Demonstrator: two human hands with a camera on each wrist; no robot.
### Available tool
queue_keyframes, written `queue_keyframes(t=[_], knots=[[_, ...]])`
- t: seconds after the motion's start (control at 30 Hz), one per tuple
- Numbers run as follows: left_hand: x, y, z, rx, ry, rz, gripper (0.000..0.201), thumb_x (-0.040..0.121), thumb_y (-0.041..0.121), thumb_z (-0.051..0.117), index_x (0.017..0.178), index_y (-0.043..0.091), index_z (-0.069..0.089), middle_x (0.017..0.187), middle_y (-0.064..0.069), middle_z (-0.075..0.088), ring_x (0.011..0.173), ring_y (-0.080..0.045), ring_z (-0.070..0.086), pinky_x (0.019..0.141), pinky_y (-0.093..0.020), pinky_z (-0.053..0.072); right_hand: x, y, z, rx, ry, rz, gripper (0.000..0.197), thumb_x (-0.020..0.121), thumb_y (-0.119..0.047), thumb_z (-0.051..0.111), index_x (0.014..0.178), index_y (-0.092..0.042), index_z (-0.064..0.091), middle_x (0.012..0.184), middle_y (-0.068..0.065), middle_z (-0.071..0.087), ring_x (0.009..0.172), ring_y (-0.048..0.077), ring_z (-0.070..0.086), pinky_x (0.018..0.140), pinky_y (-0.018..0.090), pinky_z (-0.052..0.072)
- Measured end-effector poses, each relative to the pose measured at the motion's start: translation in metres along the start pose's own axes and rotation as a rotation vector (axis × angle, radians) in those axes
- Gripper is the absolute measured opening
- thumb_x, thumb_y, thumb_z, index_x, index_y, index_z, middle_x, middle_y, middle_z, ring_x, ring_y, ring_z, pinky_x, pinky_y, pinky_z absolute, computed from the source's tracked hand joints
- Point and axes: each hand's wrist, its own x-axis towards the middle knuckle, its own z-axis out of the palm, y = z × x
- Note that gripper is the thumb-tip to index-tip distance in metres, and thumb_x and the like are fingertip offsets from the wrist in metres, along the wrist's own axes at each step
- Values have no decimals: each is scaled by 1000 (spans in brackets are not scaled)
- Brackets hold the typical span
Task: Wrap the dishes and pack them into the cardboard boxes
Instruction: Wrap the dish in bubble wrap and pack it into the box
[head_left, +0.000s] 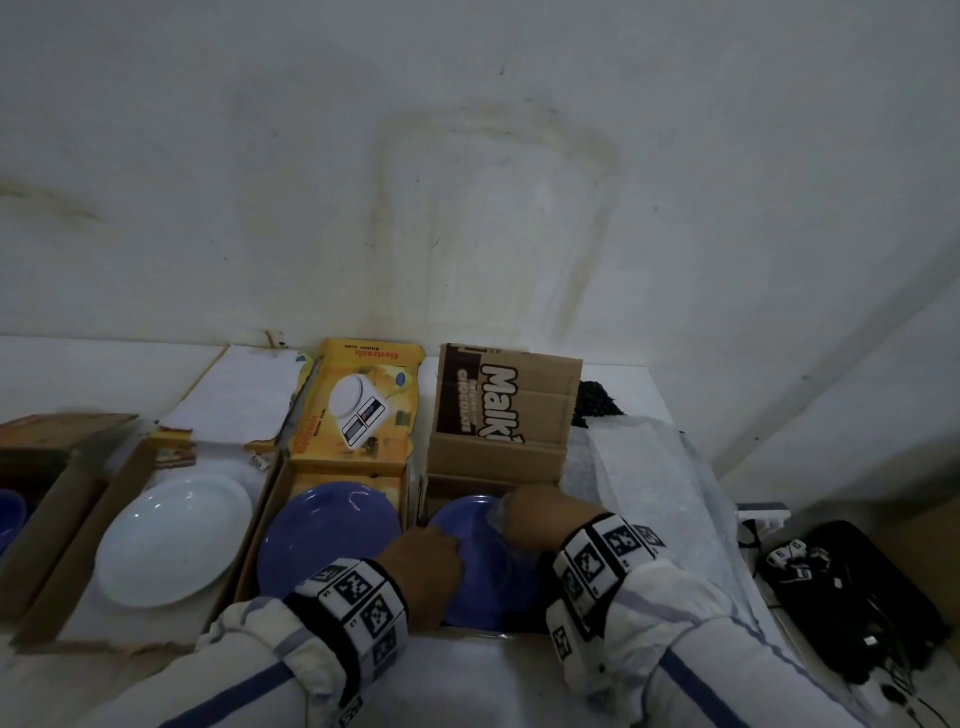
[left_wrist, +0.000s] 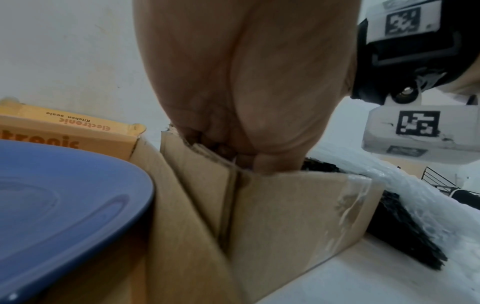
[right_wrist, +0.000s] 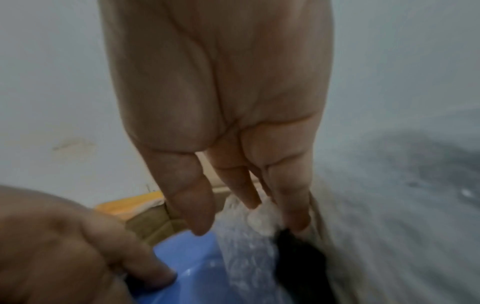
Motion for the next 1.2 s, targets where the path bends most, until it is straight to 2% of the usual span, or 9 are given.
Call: queue_keyframes(t=[0.2, 0.4, 0.53, 0.63, 0.73, 0.87, 0.97, 1.1, 1.2], knots=[[-3, -2, -1, -59, -18, 18, 41, 94, 23, 52, 132, 6, 50, 139, -14, 43, 126, -33, 42, 106, -42, 35, -24, -1, 5, 287, 129, 15, 32, 96, -14, 43, 123, 0, 54, 126, 18, 56, 114, 31, 56, 93, 36, 46], [11, 11, -35, -503, 150, 35, 29, 96, 13, 45, 119, 4, 60, 123, -11, 59, 117, -25, 53, 95, -26, 36, -73, 58, 2, 796, 659, 253, 31, 91, -6, 46, 113, -14, 65, 119, 8, 64, 110, 24, 59, 95, 29, 47], [25, 51, -64, -898, 319, 89, 24, 93, 15, 52, 113, 14, 66, 103, 4, 58, 109, -15, 52, 91, -19, 39, -95, 87, 31, 734, 604, 423, 37, 93, -2, 41, 126, -11, 55, 130, 9, 53, 118, 21, 51, 89, 19, 38], [39, 82, -73, -1191, 243, 22, 23, 93, 14, 53, 113, 14, 64, 108, 2, 61, 107, -14, 58, 95, -21, 44, -95, 88, 52, 834, 589, 436, 42, 92, -1, 42, 131, -15, 48, 133, 10, 44, 118, 22, 49, 79, 19, 39], [56, 99, -74, -1217, 223, -58, 20, 90, 16, 55, 74, 28, 49, 89, -1, 58, 94, -20, 58, 91, -34, 46, -93, 86, 63, 1013, 628, 388, 48, 88, 4, 42, 131, -17, 48, 136, 10, 43, 117, 22, 49, 72, 18, 38], [66, 108, -71, -1432, 285, -208, 40, 80, 18, 69, 109, 24, 42, 111, -10, 60, 102, -27, 61, 85, -35, 48, -92, 84, 69, 1144, 654, 336, 50, 86, 6, 42, 131, -16, 48, 136, 10, 44, 121, 22, 46, 84, 22, 37], [72, 110, -66, -1576, 339, -235, 64, 70, 14, 70, 127, 17, 39, 116, -17, 60, 106, -31, 60, 96, -44, 48, -96, 83, 67, 1137, 659, 306, 50, 87, 4, 43, 133, -16, 47, 136, 10, 44, 121, 22, 46, 92, 26, 42], [64, 116, -75, -1570, 580, -118, 46, 83, 0, 59, 123, 13, 41, 81, -1, 54, 78, -12, 55, 73, -26, 47, -111, 86, 57, 860, 657, 226, 62, 85, 1, 50, 141, -20, 35, 143, 6, 35, 129, 22, 40, 103, 28, 37], [42, 113, -93, -1683, 696, 75, 47, 84, -5, 60, 124, 12, 42, 77, 0, 52, 76, -11, 53, 73, -26, 46, -125, 86, 41, 495, 615, 217, 54, 87, -13, 50, 138, -27, 39, 140, -2, 43, 128, 20, 42, 103, 36, 36]])
